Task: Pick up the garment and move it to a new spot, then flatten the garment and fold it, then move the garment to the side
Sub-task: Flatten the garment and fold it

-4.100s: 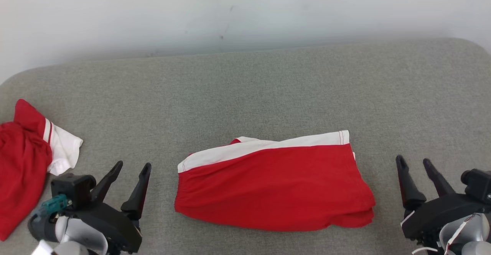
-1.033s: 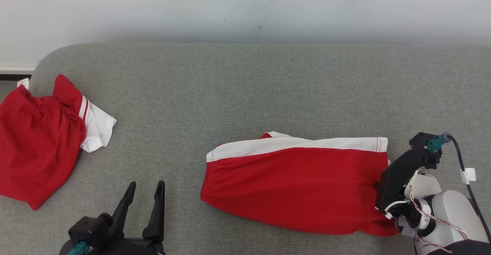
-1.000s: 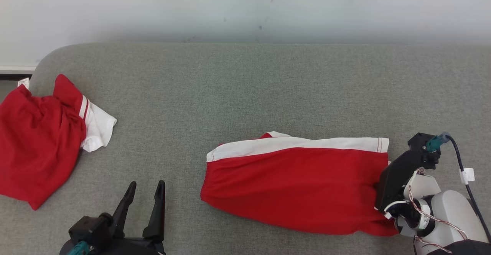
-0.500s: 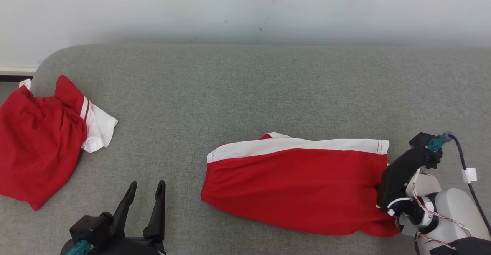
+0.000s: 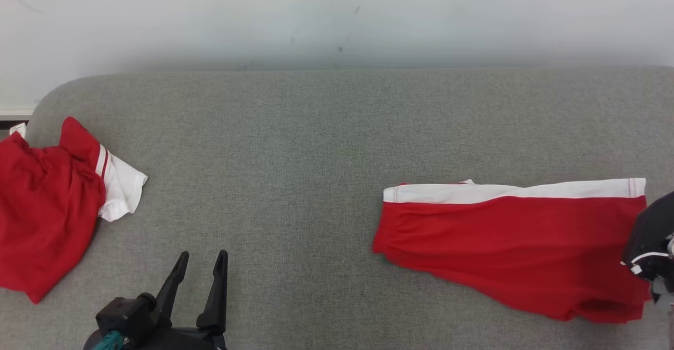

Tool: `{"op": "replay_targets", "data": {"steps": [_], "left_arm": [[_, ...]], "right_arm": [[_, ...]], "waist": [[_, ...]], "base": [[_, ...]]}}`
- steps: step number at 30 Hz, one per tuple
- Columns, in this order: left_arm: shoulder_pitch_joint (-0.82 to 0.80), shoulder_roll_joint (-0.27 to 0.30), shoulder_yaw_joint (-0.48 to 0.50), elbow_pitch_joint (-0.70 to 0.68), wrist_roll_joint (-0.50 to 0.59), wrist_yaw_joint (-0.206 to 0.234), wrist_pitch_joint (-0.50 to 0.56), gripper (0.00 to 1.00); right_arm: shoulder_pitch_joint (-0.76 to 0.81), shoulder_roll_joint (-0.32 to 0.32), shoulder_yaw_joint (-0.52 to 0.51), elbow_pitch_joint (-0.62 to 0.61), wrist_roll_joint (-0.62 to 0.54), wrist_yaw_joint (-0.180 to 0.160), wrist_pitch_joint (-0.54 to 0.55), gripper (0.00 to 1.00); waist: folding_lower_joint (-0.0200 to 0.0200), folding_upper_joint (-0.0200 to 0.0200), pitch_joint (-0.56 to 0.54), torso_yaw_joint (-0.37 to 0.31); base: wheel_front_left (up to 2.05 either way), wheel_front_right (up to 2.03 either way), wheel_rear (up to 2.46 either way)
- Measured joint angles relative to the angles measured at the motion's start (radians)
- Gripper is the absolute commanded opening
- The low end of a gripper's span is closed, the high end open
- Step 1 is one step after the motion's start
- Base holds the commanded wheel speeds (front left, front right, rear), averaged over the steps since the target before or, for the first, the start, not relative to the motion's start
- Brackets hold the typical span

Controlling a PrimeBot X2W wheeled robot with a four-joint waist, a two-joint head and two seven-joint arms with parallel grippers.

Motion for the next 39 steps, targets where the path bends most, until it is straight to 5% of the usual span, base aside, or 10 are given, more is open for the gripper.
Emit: {"op": "replay_targets", "data": {"steps": [8, 13, 25, 31, 39], "left_arm": [[0.000, -0.001, -0.007, 0.001, 0.000, -0.001, 0.000, 1.00], [0.000, -0.010, -0.017, 0.010, -0.002, -0.009, 0.002, 1.00], [-0.001, -0.014, -0.017, 0.021, -0.006, -0.010, 0.004, 1.00], [-0.002, -0.022, -0.022, 0.021, -0.006, -0.010, 0.004, 1.00], [-0.032, -0.035, -0.031, 0.030, -0.006, -0.025, 0.004, 1.00]], "right_arm": [[-0.001, -0.028, 0.009, -0.038, -0.040, 0.000, 0.065, 0.00], [-0.052, 0.078, 0.137, -0.095, 0.031, 0.062, 0.132, 0.00], [-0.150, 0.108, 0.335, -0.122, 0.067, 0.137, 0.225, 0.00], [-0.166, 0.112, 0.409, -0.116, 0.083, 0.124, 0.253, 0.00], [-0.256, 0.109, 0.549, -0.056, 0.176, 0.030, 0.243, 0.00]], "waist": [[0.0001, 0.0000, -0.004, -0.007], [0.0000, 0.0000, -0.008, -0.011], [0.0000, 0.0000, -0.015, -0.005], [0.0000, -0.0001, -0.008, 0.007], [0.0001, 0.0000, 0.011, 0.042]], "base": [[0.00, 0.00, 0.00], [0.00, 0.00, 0.00], [0.00, 0.00, 0.00], [0.00, 0.00, 0.00], [0.00, 0.00, 0.00]]}}
